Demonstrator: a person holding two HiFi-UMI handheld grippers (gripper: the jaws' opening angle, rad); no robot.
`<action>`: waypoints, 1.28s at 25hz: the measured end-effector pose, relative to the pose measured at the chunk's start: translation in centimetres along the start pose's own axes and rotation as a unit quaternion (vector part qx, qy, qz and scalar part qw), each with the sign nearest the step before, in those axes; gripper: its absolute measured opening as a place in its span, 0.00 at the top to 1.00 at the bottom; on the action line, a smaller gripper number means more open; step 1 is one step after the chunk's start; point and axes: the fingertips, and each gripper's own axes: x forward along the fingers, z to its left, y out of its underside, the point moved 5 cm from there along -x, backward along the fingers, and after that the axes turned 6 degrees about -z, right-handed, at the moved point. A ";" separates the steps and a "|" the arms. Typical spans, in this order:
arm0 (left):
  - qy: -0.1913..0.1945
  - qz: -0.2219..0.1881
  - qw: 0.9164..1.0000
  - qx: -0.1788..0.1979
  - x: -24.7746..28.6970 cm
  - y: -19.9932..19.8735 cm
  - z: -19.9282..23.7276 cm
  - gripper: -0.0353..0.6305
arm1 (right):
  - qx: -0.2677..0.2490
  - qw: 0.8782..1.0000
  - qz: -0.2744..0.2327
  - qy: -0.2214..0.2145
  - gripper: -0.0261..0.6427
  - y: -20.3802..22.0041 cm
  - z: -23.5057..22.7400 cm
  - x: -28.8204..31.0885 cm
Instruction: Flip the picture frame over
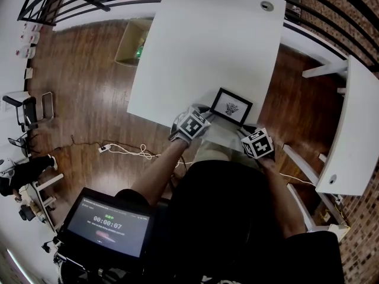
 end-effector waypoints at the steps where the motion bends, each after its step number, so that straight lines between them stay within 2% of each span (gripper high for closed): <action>1: 0.001 -0.002 1.000 -0.004 -0.3 0.0 -0.1 0.77 | -0.001 1.000 0.000 0.000 0.81 -0.1 0.1 -0.2; 11: 0.001 -0.046 0.999 -0.013 -2.0 -1.7 -2.1 0.77 | -0.021 1.000 -0.020 0.013 0.81 -0.6 0.1 -3.4; 16: 0.000 -0.064 0.997 -0.030 -2.8 -1.9 -2.6 0.75 | -0.020 0.999 -0.023 0.019 0.81 -0.8 0.2 -3.8; 32: 0.010 -0.092 0.994 -0.063 -5.2 -2.3 -4.2 0.74 | -0.011 0.998 -0.055 0.025 0.81 -2.8 0.0 -6.7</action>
